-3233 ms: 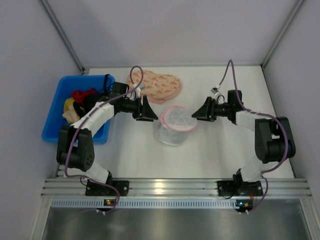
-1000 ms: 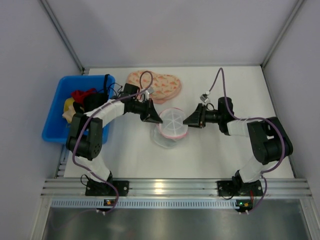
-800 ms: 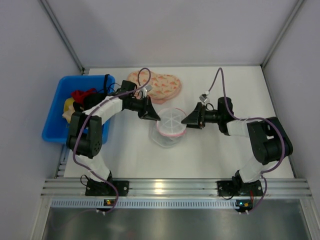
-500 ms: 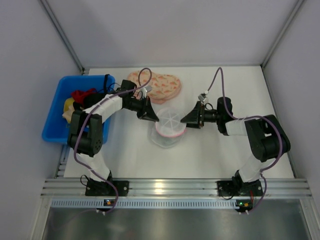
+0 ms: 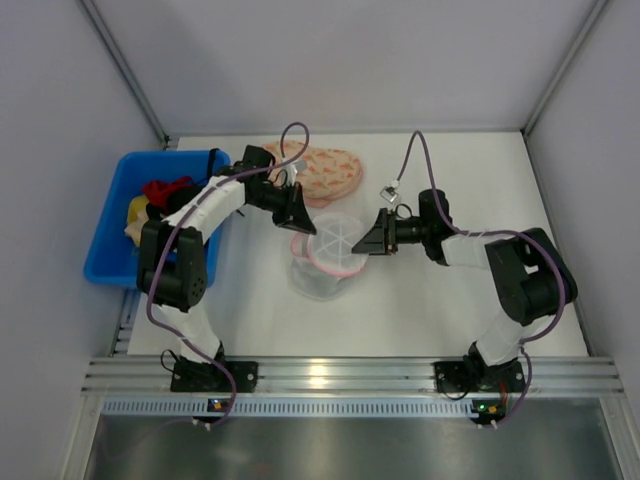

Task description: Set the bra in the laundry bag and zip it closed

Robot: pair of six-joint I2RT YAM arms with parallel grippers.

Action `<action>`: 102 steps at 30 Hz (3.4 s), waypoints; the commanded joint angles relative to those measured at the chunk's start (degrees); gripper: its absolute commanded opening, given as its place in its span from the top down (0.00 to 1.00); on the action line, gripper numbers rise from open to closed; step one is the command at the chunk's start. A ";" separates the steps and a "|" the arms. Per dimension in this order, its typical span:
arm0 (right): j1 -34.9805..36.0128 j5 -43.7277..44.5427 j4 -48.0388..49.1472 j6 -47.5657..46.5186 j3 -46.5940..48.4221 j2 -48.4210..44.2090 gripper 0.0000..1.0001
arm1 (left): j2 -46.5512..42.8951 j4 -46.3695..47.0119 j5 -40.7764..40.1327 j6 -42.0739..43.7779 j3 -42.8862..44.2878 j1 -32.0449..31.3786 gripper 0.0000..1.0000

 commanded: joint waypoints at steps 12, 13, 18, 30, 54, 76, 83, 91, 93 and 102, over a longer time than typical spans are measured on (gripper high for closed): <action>1.41 -1.50 -1.11 -0.64 1.66 -3.39 1.00 | 2.15 -3.81 -7.32 5.34 7.92 0.35 0.81; 1.50 -1.42 -0.58 0.24 1.66 -3.30 1.00 | 0.92 -3.64 -7.41 6.30 8.71 0.26 0.76; 2.21 -0.19 -3.11 3.85 2.27 -2.34 1.00 | -4.79 -3.55 -12.23 18.68 15.38 -1.76 0.50; 3.35 1.39 -9.01 9.21 5.18 -0.48 1.00 | -14.84 -11.80 -43.05 60.89 8.36 -43.66 0.48; 4.66 1.66 -10.51 6.75 4.12 -0.93 1.00 | 20.51 -32.29 -73.59 63.45 32.27 -57.93 0.51; 5.11 1.57 -11.47 5.70 4.47 -0.14 1.00 | 19.81 -35.89 -75.44 64.24 28.93 -54.67 0.65; 5.11 1.57 -11.82 5.34 4.82 -0.14 1.00 | 19.72 -37.82 -75.00 64.59 28.67 -54.58 0.98; 5.02 2.89 -17.88 -0.71 8.86 1.71 1.00 | 19.11 -40.55 -69.90 62.13 30.95 -57.04 1.00; 4.76 3.07 -21.12 -3.25 11.39 3.02 1.00 | 18.23 -40.90 -68.16 61.25 30.95 -59.49 1.00; 4.05 3.86 -28.87 -10.82 17.65 5.84 1.00 | 16.38 -40.99 -64.89 58.70 30.34 -62.76 1.00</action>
